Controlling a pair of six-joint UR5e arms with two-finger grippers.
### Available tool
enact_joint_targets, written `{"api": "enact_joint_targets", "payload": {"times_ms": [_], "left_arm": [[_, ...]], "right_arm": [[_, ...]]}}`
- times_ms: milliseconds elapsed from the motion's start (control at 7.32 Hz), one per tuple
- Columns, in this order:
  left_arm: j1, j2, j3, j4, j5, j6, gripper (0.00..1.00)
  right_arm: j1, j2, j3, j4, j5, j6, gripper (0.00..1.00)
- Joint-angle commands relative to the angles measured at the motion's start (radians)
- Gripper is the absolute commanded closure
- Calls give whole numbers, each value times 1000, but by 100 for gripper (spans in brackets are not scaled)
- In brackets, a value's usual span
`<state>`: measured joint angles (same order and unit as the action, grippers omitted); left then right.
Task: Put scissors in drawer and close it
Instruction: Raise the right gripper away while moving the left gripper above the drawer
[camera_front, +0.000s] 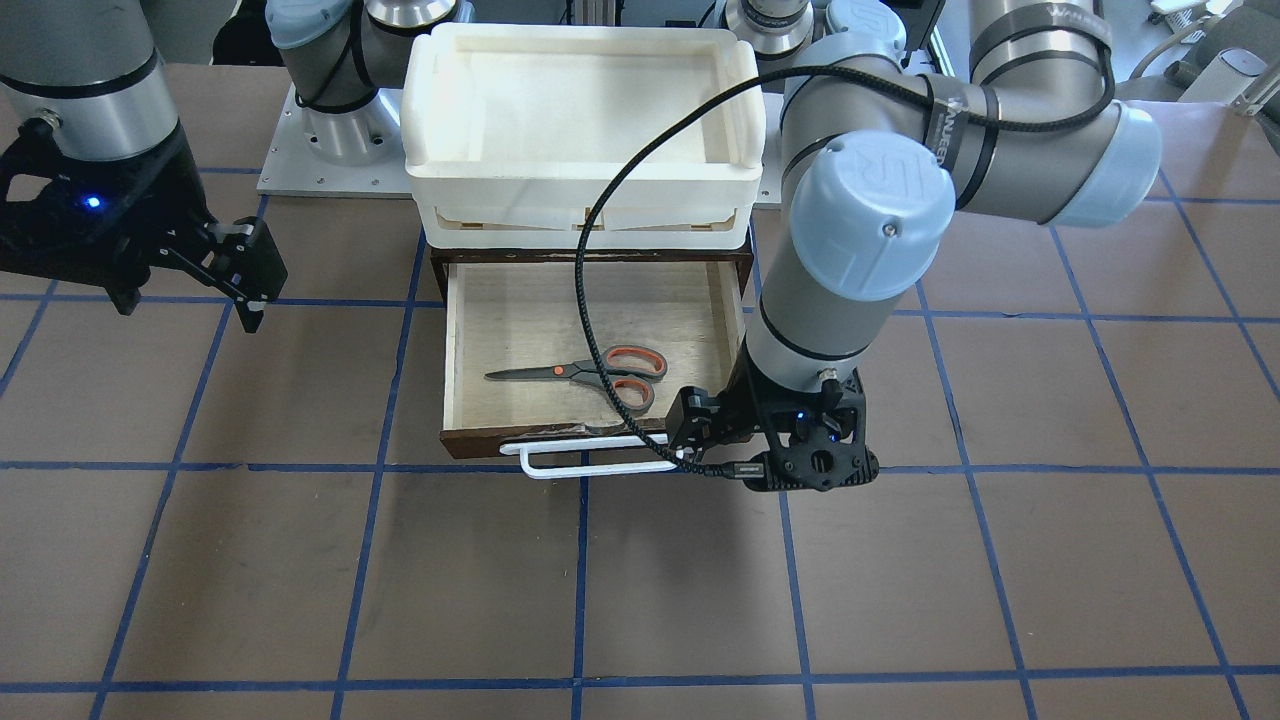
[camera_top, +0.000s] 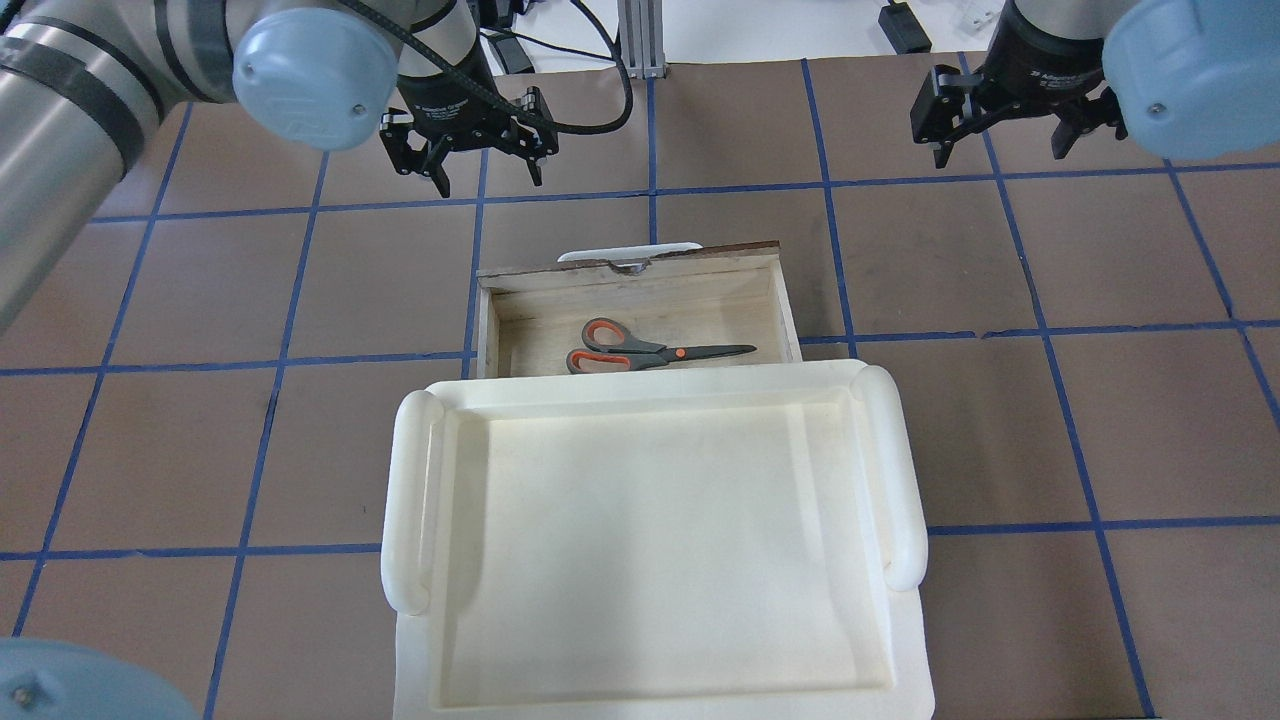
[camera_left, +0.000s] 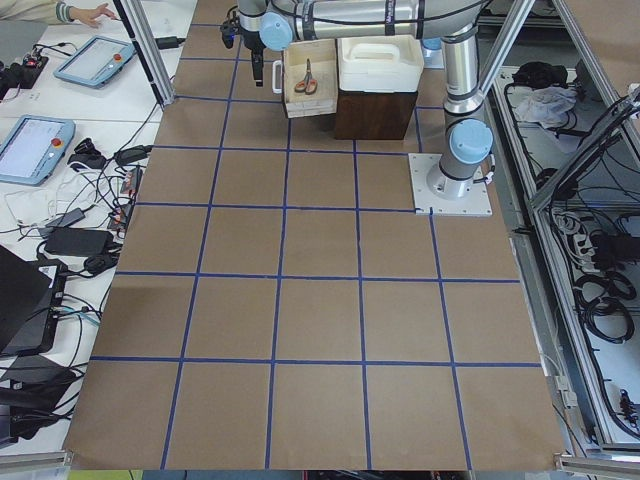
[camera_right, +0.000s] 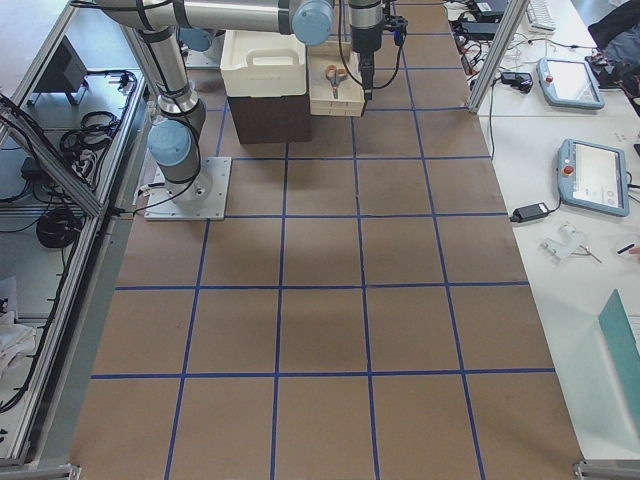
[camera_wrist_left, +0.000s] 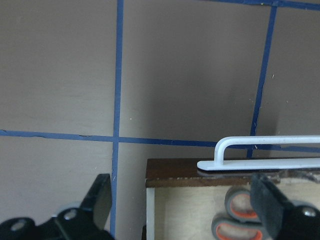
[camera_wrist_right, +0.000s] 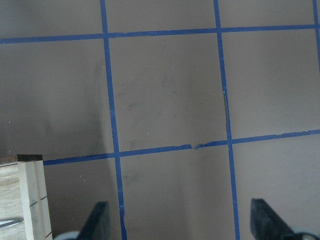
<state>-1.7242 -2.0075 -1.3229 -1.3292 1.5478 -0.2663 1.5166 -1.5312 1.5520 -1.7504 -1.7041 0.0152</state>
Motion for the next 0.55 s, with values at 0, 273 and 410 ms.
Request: {"api": "enact_joint_targets", "payload": {"times_ms": [0, 273, 410], "left_arm": [[-38, -117, 88, 27, 1, -101, 0], [-80, -187, 99, 114, 0, -160, 0], [-96, -200, 100, 122, 0, -159, 0]], "right_arm": [[-9, -7, 0, 61, -2, 0, 0], [-4, -6, 2, 69, 6, -1, 0], [-4, 9, 2, 59, 7, -3, 0]]}}
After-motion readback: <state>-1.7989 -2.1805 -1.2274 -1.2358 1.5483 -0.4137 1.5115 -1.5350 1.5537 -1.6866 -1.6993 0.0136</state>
